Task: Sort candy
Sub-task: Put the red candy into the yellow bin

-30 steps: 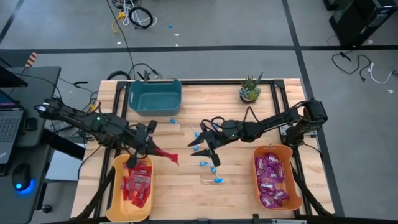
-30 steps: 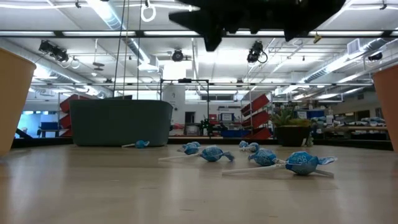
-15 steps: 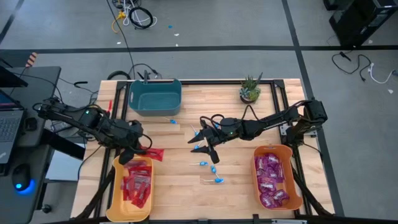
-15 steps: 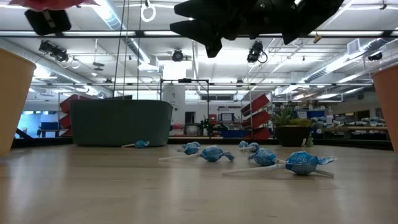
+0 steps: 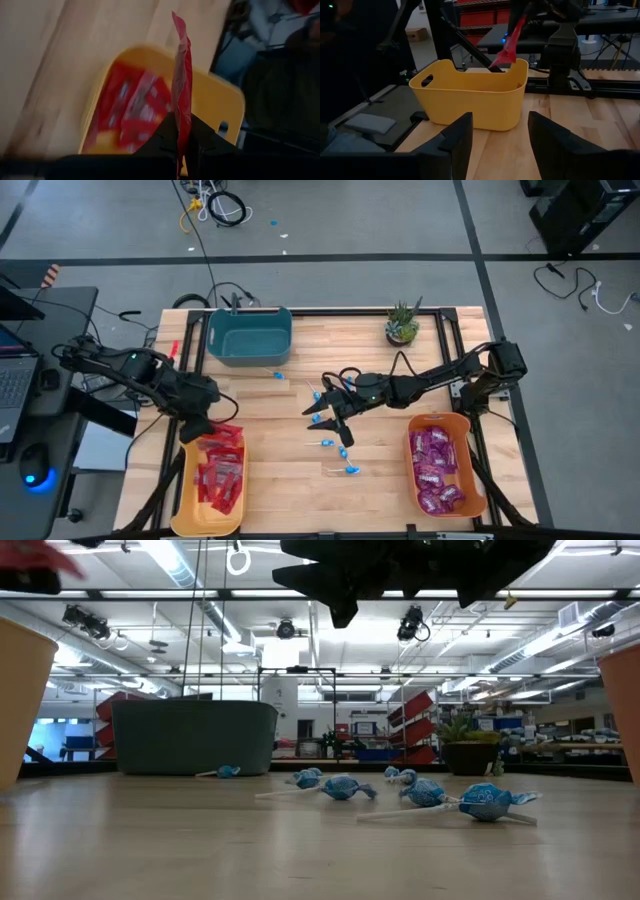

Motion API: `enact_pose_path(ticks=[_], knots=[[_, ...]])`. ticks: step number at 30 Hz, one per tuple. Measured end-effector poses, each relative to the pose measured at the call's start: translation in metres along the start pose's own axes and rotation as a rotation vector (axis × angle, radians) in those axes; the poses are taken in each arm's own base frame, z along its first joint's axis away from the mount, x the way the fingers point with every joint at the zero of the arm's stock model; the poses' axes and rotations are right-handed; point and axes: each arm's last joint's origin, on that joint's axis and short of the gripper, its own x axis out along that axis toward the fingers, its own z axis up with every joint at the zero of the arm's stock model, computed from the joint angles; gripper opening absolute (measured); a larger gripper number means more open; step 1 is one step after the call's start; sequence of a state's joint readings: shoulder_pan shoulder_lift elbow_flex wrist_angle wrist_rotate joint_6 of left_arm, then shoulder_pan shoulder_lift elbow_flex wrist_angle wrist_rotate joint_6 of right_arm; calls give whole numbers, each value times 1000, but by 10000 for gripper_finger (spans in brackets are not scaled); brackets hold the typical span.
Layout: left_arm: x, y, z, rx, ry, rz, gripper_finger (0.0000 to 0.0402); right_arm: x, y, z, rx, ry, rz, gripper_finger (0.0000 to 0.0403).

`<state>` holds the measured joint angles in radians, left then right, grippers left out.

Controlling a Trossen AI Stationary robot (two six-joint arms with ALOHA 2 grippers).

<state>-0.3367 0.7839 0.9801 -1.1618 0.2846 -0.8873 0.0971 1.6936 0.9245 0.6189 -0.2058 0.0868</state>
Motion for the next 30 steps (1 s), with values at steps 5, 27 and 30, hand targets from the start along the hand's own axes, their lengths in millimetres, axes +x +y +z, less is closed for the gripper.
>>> enact_pose_path(ticks=[5,27,30], knots=[[-1,10,-10,-85,119,86,10,0,0,0,0,0,-2,175],[0,8,-7,-68,82,79,52,0,0,0,0,-1,-4,176],[0,8,-7,-68,82,79,57,0,0,0,0,0,-4,177]])
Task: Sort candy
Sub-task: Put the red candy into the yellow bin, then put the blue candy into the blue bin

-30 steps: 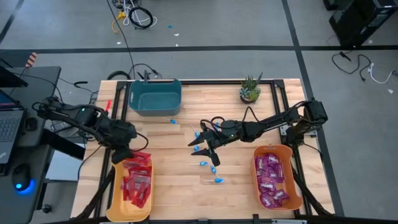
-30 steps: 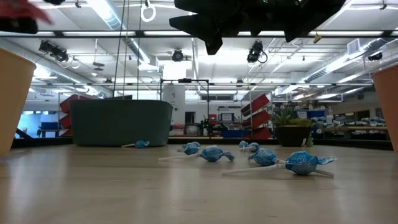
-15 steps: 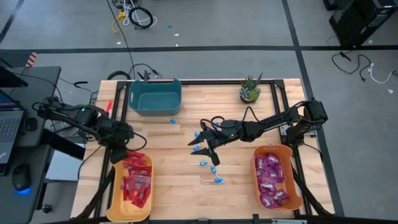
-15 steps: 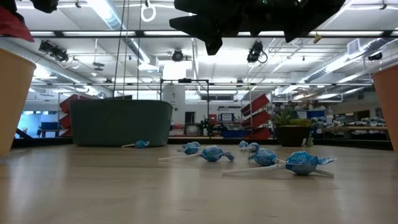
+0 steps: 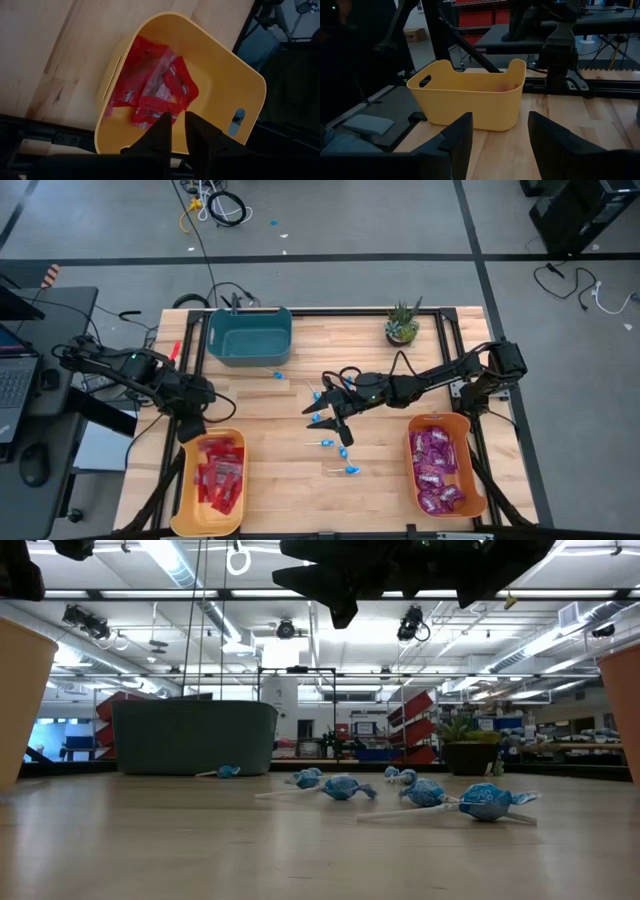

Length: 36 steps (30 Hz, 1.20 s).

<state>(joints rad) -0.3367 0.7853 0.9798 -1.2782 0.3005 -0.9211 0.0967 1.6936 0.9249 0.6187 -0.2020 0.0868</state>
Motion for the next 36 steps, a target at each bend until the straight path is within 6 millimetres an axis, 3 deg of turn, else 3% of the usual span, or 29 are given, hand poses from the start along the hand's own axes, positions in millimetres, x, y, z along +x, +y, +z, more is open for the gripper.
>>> enact_pose_path(ticks=[10,16,26,36], knots=[[0,0,0,1,-1,0,58,0,0,0,0,-1,-11,177],[0,1,2,15,-50,35,58,0,-4,0,0,-12,-130,175],[-1,-4,13,170,-274,95,58,0,-11,5,0,-37,-294,174],[-6,-12,24,358,-490,149,58,4,-21,11,-17,138,-479,174]])
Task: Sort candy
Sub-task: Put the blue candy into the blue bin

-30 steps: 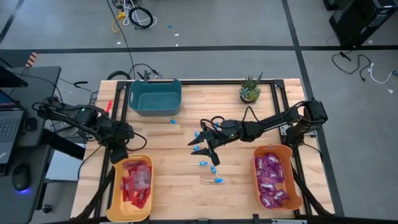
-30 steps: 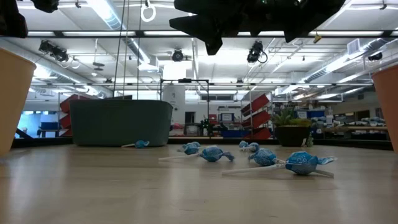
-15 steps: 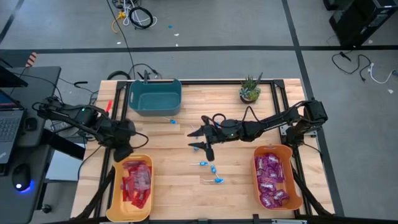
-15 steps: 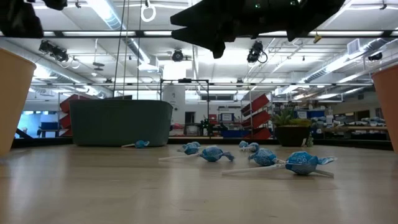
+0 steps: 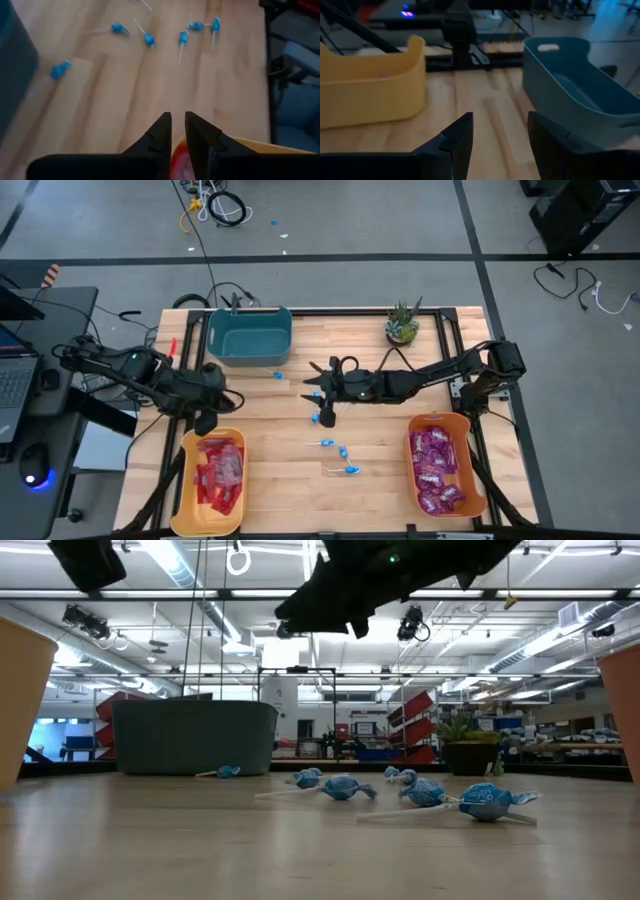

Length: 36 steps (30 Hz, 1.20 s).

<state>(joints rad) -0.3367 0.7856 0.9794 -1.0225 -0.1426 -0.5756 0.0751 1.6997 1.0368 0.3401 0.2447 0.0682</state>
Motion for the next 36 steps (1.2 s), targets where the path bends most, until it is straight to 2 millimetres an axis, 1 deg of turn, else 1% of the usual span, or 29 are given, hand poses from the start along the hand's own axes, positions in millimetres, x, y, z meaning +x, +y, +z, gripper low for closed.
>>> enact_pose_path(ticks=[2,5,8,12,17,18,19,22,26,29,33,36], knots=[[0,0,1,30,-25,22,58,1,-2,2,-2,20,-25,174],[0,2,2,53,-50,66,58,2,-8,5,38,60,-76,174],[0,2,2,79,-64,90,58,3,-17,3,110,115,-130,174],[0,3,3,118,-71,108,58,5,-28,1,211,141,-170,174],[0,3,3,153,-84,133,58,10,-32,-4,228,173,-185,174],[0,3,4,160,-92,138,58,14,-31,-5,227,179,-182,174],[0,3,5,169,-106,143,58,18,-30,-2,228,169,-172,174],[0,3,6,176,-121,150,58,33,-27,0,196,232,-169,174],[2,2,6,175,-115,156,58,54,-27,0,153,370,-195,174],[2,2,6,176,-109,158,58,65,-29,-1,145,458,-219,174],[2,3,6,177,-104,161,58,77,-34,-5,183,539,-232,174],[2,3,6,177,-103,161,58,83,-40,-8,249,581,-221,174]])
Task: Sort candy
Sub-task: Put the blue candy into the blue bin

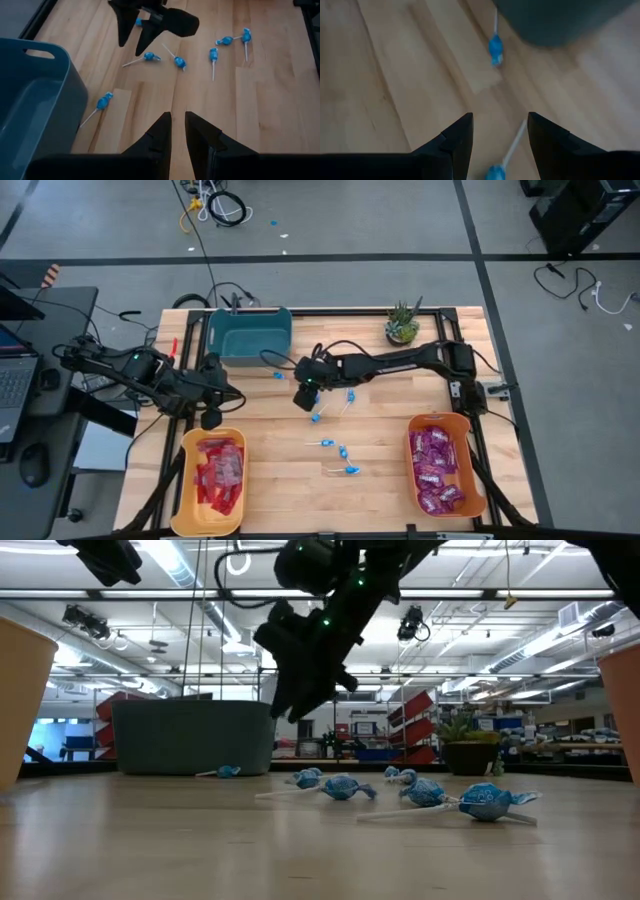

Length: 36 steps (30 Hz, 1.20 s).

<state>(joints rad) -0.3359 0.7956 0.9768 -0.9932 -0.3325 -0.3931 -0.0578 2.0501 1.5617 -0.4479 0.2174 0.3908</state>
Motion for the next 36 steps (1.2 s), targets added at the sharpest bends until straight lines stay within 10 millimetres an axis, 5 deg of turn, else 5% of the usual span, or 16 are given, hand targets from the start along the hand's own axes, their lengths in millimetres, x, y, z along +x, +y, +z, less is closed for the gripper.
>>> enact_pose_path(ticks=[15,36], knots=[[3,-1,0,14,12,5,58,41,-19,-19,102,191,0,174],[4,-2,1,28,7,23,58,59,-23,-30,86,241,-34,145]])
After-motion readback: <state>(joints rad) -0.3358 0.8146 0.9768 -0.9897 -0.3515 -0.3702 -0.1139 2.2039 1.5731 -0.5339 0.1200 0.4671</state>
